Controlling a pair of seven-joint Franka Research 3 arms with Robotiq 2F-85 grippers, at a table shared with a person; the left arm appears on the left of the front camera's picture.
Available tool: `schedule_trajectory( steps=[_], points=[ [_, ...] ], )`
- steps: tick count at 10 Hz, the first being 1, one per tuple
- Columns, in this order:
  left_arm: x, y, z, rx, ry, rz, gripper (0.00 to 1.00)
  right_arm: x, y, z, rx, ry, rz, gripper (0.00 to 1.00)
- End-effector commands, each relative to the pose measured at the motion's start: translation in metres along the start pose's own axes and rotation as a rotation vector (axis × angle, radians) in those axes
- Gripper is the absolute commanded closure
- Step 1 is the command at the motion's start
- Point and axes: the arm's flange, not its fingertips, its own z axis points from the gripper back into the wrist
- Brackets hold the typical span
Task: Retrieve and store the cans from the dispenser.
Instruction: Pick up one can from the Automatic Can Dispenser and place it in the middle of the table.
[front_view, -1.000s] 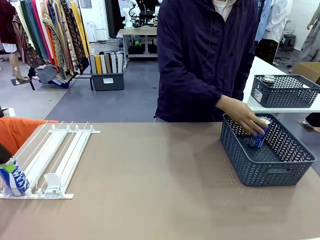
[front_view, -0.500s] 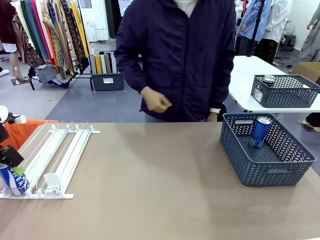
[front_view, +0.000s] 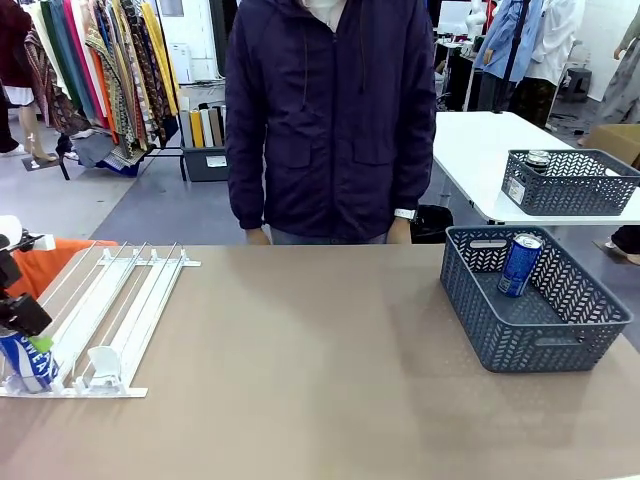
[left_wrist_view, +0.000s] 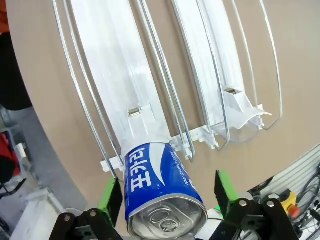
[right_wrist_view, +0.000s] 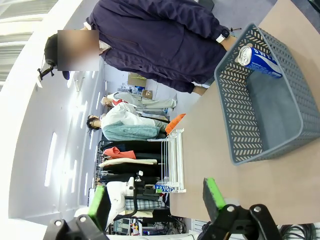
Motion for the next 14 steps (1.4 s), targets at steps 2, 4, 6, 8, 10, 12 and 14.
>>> schedule_trajectory(
  steps=[2, 4, 6, 8, 10, 12, 14],
  points=[
    [-0.006, -0.005, -0.006, 0.061, -0.003, 0.026, 1.0, 0.002, 0.002, -0.002, 0.029, -0.011, 0.025, 0.0],
    [-0.006, -0.004, -0.005, 0.065, -0.011, 0.032, 1.0, 0.002, 0.002, -0.002, 0.029, -0.011, 0.025, 0.0],
    [-0.005, -0.003, -0.003, 0.068, -0.02, 0.033, 1.0, 0.002, 0.002, -0.002, 0.029, -0.011, 0.025, 0.0],
    [-0.007, -0.003, -0.002, 0.069, -0.025, 0.031, 1.0, 0.002, 0.002, -0.002, 0.029, -0.011, 0.025, 0.0],
    [-0.015, -0.006, 0.017, 0.068, -0.068, 0.022, 1.0, 0.002, 0.002, -0.002, 0.029, -0.011, 0.025, 0.0],
    [-0.033, -0.015, 0.068, 0.069, -0.135, -0.026, 1.0, 0.002, 0.002, -0.002, 0.029, -0.011, 0.025, 0.0],
    [-0.063, -0.025, 0.138, 0.119, -0.204, -0.042, 1.0, 0.002, 0.002, -0.002, 0.029, -0.011, 0.025, 0.0]
  ],
)
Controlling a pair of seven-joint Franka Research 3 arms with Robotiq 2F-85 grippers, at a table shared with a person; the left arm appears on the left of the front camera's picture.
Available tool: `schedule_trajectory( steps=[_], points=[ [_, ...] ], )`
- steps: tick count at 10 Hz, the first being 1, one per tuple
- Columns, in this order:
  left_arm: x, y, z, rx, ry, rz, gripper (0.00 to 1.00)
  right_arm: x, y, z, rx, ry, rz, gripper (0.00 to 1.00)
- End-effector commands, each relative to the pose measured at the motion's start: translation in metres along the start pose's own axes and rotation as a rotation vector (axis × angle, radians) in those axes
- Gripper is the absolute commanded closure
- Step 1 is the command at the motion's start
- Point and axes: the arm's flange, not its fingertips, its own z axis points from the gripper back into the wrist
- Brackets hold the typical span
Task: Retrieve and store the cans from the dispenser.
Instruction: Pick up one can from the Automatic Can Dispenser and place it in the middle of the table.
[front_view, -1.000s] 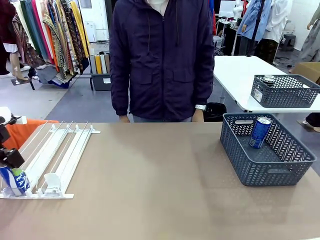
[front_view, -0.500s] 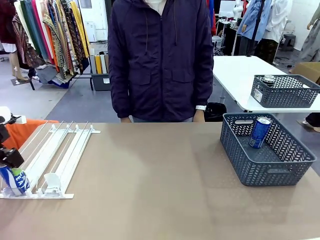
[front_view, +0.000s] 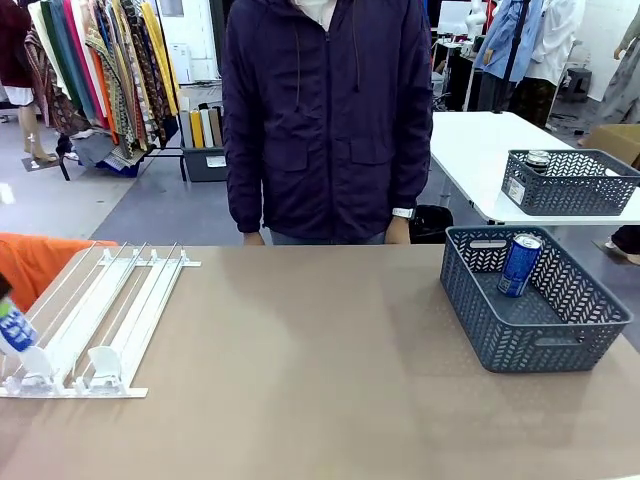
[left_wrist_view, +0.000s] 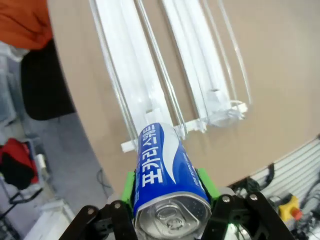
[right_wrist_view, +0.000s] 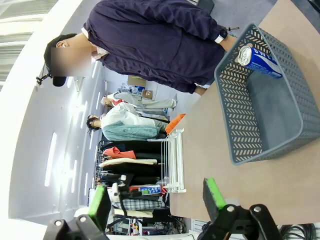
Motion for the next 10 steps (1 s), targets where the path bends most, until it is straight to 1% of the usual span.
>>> schedule_trajectory(
  steps=[1, 2, 3, 4, 5, 10],
  points=[
    [-0.03, 0.0, 0.07, 0.037, -0.086, -0.018, 1.0, 0.002, 0.002, -0.002, 0.03, -0.011, 0.025, 0.0],
    [-0.045, 0.0, 0.094, 0.043, -0.136, -0.034, 1.0, 0.002, 0.002, -0.002, 0.03, -0.011, 0.025, 0.0],
    [-0.059, 0.0, 0.107, 0.038, -0.196, -0.037, 1.0, 0.002, 0.002, -0.002, 0.03, -0.011, 0.025, 0.0],
    [-0.064, 0.003, 0.104, 0.009, -0.198, -0.046, 1.0, 0.002, 0.002, -0.002, 0.03, -0.011, 0.025, 0.0],
    [-0.05, -0.006, 0.105, 0.038, -0.15, -0.013, 1.0, 0.002, 0.002, -0.002, 0.03, -0.011, 0.025, 0.0],
    [-0.05, -0.006, 0.105, 0.038, -0.15, -0.013, 1.0, 0.002, 0.002, -0.002, 0.03, -0.011, 0.025, 0.0]
  ],
)
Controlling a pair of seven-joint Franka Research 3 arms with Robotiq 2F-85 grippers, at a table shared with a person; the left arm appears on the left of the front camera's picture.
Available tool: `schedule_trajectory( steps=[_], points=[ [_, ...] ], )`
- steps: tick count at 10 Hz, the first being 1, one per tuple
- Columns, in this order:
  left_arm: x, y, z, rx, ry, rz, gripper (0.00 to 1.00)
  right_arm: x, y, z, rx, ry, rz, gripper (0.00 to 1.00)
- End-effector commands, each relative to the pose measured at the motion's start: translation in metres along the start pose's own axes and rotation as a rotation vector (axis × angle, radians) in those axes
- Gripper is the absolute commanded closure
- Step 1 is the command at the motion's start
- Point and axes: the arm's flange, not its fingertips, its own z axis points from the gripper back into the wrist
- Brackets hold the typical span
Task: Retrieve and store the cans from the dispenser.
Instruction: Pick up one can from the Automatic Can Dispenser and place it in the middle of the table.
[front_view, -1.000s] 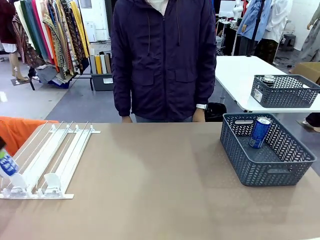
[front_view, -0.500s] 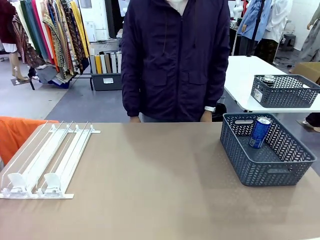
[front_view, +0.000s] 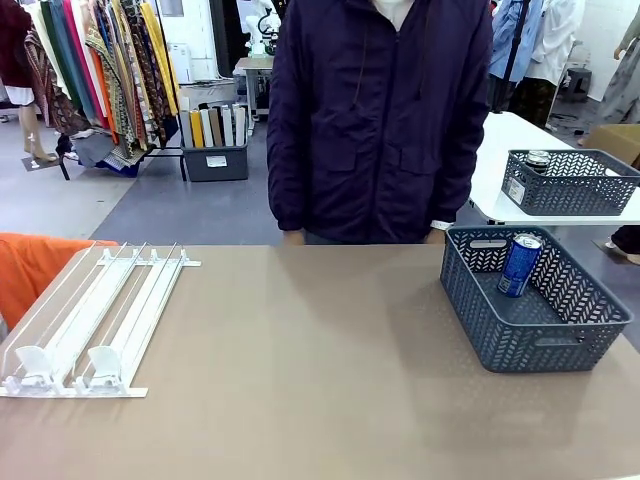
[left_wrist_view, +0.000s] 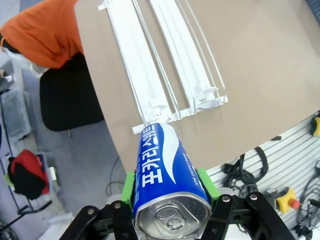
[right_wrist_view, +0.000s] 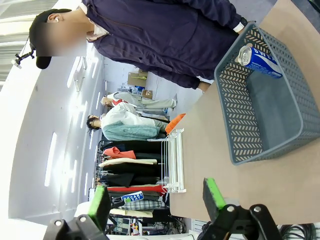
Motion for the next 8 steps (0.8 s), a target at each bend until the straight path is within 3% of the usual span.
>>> schedule_trajectory(
  steps=[1, 2, 3, 5, 6, 7, 8],
  points=[
    [0.0, 0.0, 0.0, 0.0, -0.001, 0.0, 1.0, 0.002, 0.002, -0.002, 0.03, -0.011, 0.025, 0.0],
    [0.011, -0.016, -0.006, -0.001, 0.002, -0.086, 1.0, 0.002, 0.002, -0.002, 0.03, -0.011, 0.025, 0.0],
    [0.039, -0.043, -0.014, -0.016, -0.007, -0.095, 1.0, 0.002, 0.002, -0.002, 0.03, -0.011, 0.025, 0.0],
    [0.098, -0.123, -0.035, -0.033, -0.022, -0.167, 1.0, 0.002, 0.002, -0.002, 0.03, -0.011, 0.025, 0.0],
    [0.122, -0.169, -0.046, -0.053, 0.018, -0.229, 1.0, 0.002, 0.002, -0.002, 0.03, -0.011, 0.025, 0.0],
    [0.155, -0.244, -0.067, -0.105, 0.162, -0.264, 1.0, 0.002, 0.002, -0.002, 0.03, -0.011, 0.025, 0.0],
    [0.179, -0.307, -0.084, -0.159, 0.376, -0.116, 1.0, 0.002, 0.002, -0.002, 0.03, -0.011, 0.025, 0.0]
  ],
)
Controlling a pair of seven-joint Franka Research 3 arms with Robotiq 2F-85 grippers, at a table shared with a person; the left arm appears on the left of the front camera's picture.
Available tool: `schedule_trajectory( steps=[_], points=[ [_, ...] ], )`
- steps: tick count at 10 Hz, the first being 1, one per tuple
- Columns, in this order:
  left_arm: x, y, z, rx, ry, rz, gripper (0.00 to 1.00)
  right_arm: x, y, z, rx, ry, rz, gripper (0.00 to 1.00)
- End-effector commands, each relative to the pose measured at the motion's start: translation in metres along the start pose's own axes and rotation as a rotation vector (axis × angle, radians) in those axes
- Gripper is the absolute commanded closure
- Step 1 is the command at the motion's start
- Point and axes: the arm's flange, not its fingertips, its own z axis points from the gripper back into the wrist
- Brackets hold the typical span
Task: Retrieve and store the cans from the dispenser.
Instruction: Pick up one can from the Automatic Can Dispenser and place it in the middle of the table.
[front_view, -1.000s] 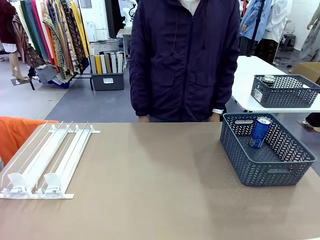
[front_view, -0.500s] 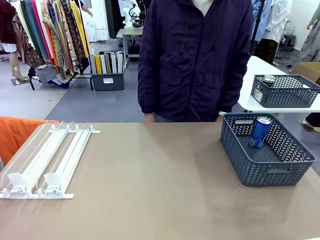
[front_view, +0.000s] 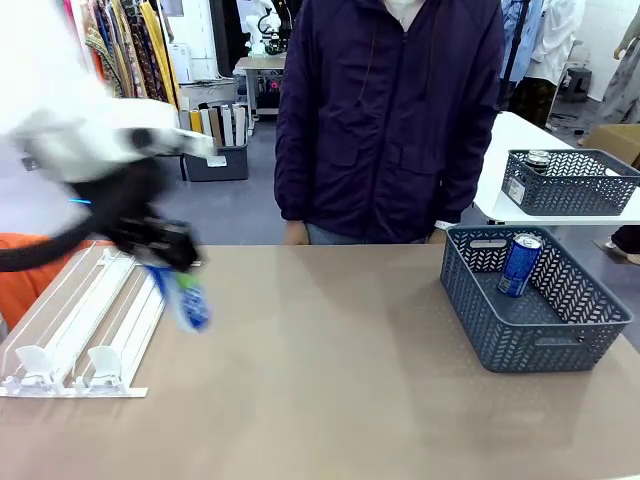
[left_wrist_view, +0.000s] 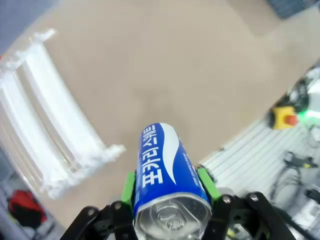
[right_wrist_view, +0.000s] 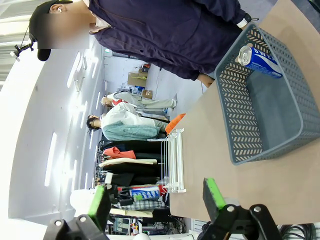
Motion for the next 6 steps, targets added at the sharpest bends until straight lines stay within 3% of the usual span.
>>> schedule_trajectory(
  steps=[1, 3, 4, 6],
  points=[
    [0.083, -0.057, -0.008, -0.092, 0.264, 0.136, 1.0, 0.002, 0.001, -0.002, 0.029, -0.011, 0.024, 0.0],
    [0.121, -0.111, -0.051, -0.064, 0.25, 0.138, 1.0, 0.002, 0.001, -0.002, 0.029, -0.011, 0.024, 0.0],
    [0.136, -0.118, -0.071, -0.061, 0.184, 0.146, 1.0, 0.002, 0.001, -0.002, 0.029, -0.011, 0.024, 0.0],
    [0.144, -0.109, -0.1, -0.01, 0.088, 0.304, 1.0, 0.002, 0.001, -0.002, 0.029, -0.011, 0.024, 0.0]
  ],
)
